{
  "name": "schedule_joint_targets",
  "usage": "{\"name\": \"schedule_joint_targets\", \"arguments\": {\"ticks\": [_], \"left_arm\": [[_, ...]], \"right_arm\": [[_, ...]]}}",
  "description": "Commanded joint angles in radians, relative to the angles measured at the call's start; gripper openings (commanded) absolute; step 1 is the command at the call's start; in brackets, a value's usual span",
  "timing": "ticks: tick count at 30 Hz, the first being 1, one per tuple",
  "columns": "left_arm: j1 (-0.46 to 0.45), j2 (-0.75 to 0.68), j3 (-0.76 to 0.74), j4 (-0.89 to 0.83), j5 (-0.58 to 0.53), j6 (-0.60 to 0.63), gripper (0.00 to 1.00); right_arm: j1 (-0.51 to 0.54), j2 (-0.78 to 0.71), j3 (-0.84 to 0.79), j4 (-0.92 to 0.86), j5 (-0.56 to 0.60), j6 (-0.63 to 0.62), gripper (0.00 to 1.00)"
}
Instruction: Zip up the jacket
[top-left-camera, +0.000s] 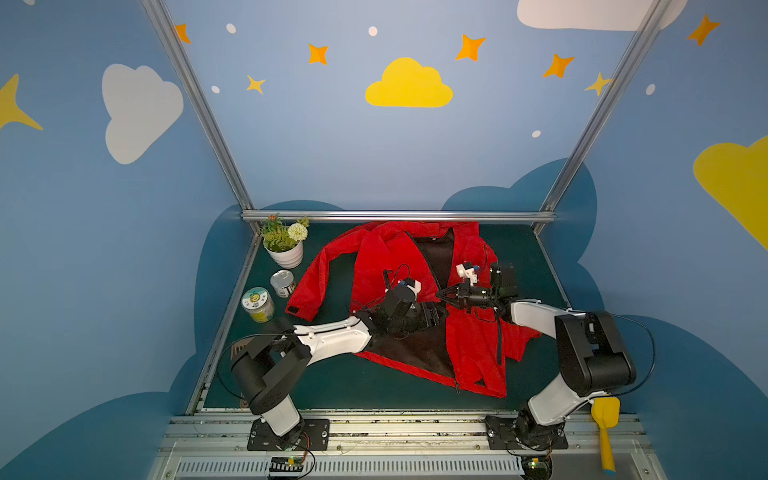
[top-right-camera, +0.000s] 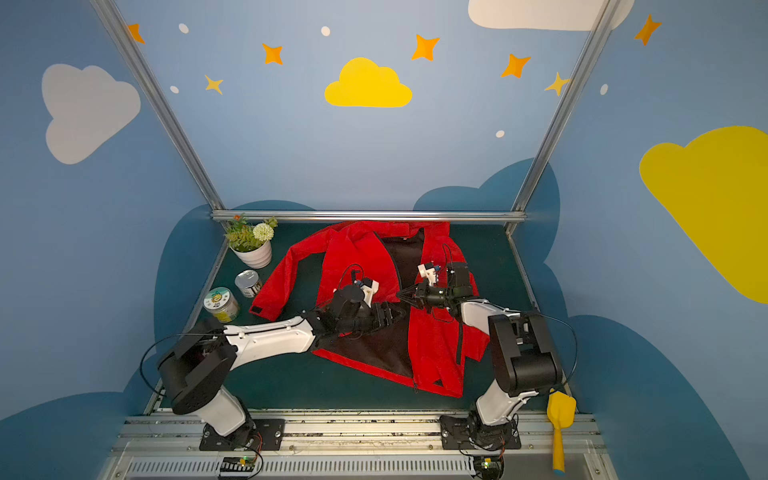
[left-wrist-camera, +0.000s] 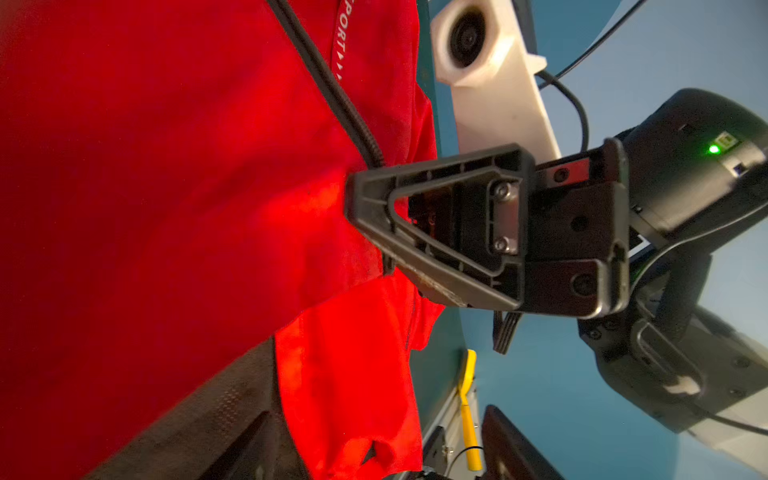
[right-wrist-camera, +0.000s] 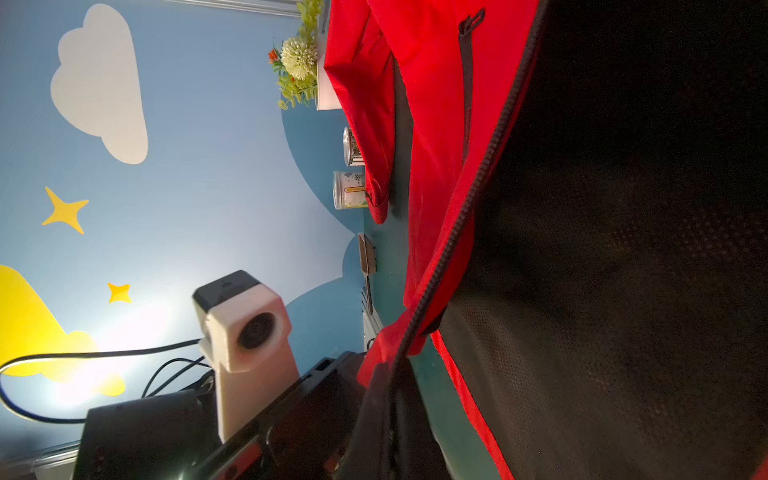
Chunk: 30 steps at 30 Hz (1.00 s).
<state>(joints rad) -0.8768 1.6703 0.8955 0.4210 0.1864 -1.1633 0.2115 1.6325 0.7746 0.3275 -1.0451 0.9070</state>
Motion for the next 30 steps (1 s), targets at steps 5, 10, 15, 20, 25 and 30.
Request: {"name": "schedule_joint_targets", "arguments": {"ticks": [5, 10, 15, 20, 25, 30], "left_arm": [[-0.008, 0.064, -0.037, 0.361, -0.133, -0.208, 0.77], [-0.003, 0.125, -0.055, 0.446, -0.212, -0.263, 0.71], [0.003, 0.153, -0.076, 0.488, -0.273, -0.270, 0.68], [0.002, 0.141, -0.099, 0.498, -0.358, -0.254, 0.58], [0.004, 0.135, -0.106, 0.502, -0.379, -0.254, 0.45], [0.004, 0.135, -0.142, 0.527, -0.404, -0.265, 0.16]], "right_arm": [[0.004, -0.046, -0.064, 0.101, -0.003, 0.049, 0.00], [0.005, -0.069, -0.077, 0.114, 0.001, 0.056, 0.00], [0.005, -0.092, -0.092, 0.117, 0.002, 0.058, 0.00], [0.003, -0.115, -0.125, 0.122, 0.009, 0.061, 0.00], [0.003, -0.124, -0.137, 0.135, 0.004, 0.068, 0.00], [-0.001, -0.143, -0.144, 0.135, 0.003, 0.069, 0.00]]}}
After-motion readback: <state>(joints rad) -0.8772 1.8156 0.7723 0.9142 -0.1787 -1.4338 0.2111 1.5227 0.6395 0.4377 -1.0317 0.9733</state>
